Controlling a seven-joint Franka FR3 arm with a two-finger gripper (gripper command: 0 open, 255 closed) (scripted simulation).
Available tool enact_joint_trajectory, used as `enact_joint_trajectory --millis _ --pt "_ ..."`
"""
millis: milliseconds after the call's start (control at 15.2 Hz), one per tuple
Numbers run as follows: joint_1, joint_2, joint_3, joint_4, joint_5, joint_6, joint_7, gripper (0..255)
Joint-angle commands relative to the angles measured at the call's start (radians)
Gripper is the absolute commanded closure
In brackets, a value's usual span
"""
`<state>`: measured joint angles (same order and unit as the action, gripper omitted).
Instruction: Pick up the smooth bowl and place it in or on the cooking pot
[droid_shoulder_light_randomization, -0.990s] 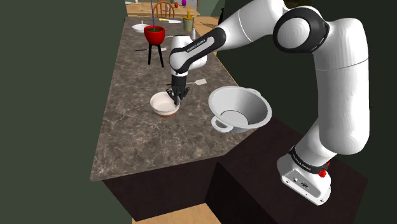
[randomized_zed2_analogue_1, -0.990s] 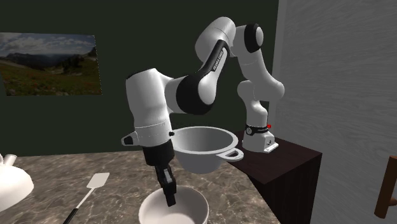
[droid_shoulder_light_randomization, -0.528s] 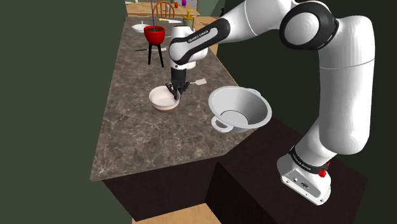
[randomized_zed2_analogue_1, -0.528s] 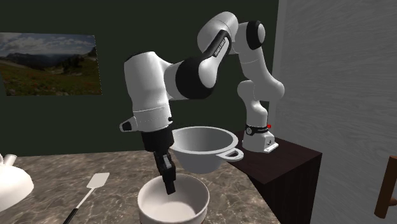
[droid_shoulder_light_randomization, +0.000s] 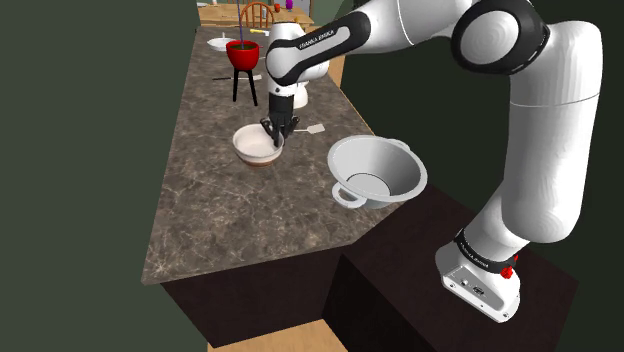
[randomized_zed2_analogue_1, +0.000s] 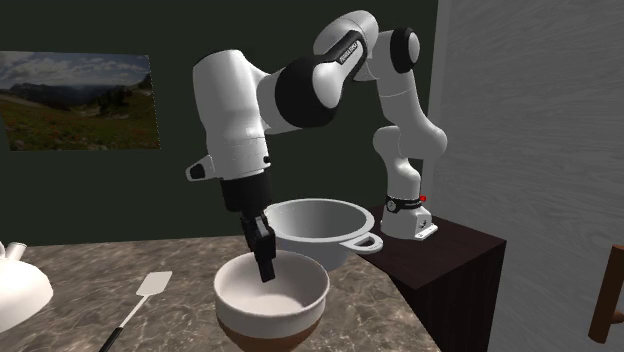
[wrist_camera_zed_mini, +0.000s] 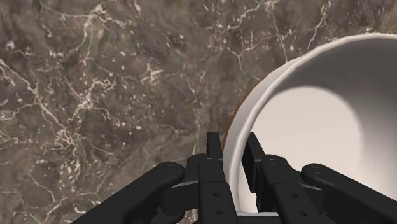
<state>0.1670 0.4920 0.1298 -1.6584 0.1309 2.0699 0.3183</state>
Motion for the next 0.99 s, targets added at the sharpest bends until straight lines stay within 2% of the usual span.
enact_joint_trajectory --millis 0,924 --pt "0.000 -0.008 0.000 0.015 -0.001 -0.023 0.004 255" --pt "-0.003 -0.073 0.002 0.108 -0.002 -0.179 0.025 255"
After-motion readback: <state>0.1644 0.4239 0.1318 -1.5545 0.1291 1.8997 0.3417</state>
